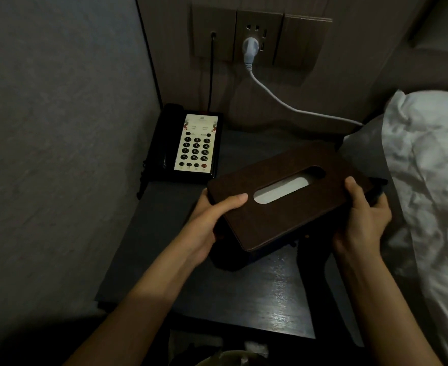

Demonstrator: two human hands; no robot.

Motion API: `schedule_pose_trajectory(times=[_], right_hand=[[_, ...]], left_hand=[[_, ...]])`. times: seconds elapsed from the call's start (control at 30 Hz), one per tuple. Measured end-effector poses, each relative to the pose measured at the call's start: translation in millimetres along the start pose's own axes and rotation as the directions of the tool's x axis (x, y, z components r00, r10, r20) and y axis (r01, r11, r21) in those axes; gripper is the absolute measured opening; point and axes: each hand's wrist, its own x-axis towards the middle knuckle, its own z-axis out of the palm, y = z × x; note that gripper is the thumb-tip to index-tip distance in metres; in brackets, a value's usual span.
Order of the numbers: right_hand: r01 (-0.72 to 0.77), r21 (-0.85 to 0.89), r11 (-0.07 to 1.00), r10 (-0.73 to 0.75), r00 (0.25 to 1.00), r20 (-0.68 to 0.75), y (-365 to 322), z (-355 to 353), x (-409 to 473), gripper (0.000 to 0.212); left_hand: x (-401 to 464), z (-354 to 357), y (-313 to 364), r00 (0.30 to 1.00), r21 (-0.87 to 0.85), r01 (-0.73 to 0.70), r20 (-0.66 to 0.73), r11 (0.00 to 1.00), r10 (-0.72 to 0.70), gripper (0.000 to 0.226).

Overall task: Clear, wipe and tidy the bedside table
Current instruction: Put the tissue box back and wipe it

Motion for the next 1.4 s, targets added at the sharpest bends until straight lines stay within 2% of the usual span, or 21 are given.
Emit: schedule_pose_trajectory(times=[0.13,0.23,0.37,0.43,0.53,0.6,0.67,0.77,0.9,1.0,1.03,1.13,1.3,1.4], right_hand=[[-0.015,-0.041,0.999,0.020,0.988,0.150,-4,-2,1,0.031],[-0.059,-0.096,0.994,0.086,0.945,0.315,-7,-5,4,0.028],[-0.064,-0.268,0.961,0.203,0.823,0.530,-17,-8,9,0.023],[-0.104,-0.269,0.957,0.254,0.748,0.613,-21,-10,11,0.022],[-0.174,-0.318,0.932,0.352,0.648,0.676,-25,-13,12,0.030],[-0.162,-0.374,0.913,0.391,0.606,0.692,-25,-14,11,0.036],[-0.154,-0.399,0.904,0.401,0.627,0.668,-25,-12,8,0.036],[-0.156,-0.350,0.924,0.353,0.702,0.618,-22,-6,4,0.033],[-0.217,-0.208,0.954,0.295,0.806,0.512,-15,-1,0,0.027],[-0.262,-0.092,0.961,0.277,0.875,0.397,-6,5,-7,0.025],[-0.261,-0.063,0.963,0.266,0.890,0.370,-3,8,-10,0.026],[-0.250,0.009,0.968,0.235,0.921,0.310,7,12,-20,0.030],[-0.242,0.067,0.968,0.213,0.934,0.287,15,15,-29,0.026],[-0.185,0.036,0.982,0.159,0.916,0.368,13,14,-24,0.027]], left_hand=[[5,-13,17,0.999,0.039,-0.050,-0.011,0.998,0.051,0.066],[6,-30,28,0.996,0.072,-0.090,-0.009,0.993,0.091,0.067],[8,-52,40,0.996,0.088,-0.084,0.029,0.993,0.081,0.060],[6,-60,43,0.995,0.112,-0.064,0.086,0.992,0.055,0.060],[4,-67,40,0.984,0.165,0.003,0.177,0.986,-0.032,0.067],[3,-68,40,0.974,0.169,0.039,0.214,0.985,-0.075,0.060],[5,-70,40,0.971,0.150,0.052,0.223,0.987,-0.085,0.043],[6,-73,41,0.978,0.097,0.056,0.195,0.994,-0.074,0.023],[10,-71,42,0.996,-0.101,-0.028,0.085,0.995,0.037,0.044],[13,-59,40,0.988,-0.329,-0.153,-0.043,0.932,0.147,0.048],[14,-54,38,0.979,-0.353,-0.205,-0.085,0.913,0.187,0.049],[15,-36,30,0.956,-0.262,-0.290,-0.135,0.921,0.262,0.057],[11,-13,14,0.955,-0.078,-0.280,-0.123,0.957,0.269,0.112],[14,-10,9,0.954,-0.041,-0.285,-0.111,0.958,0.279,0.108]])
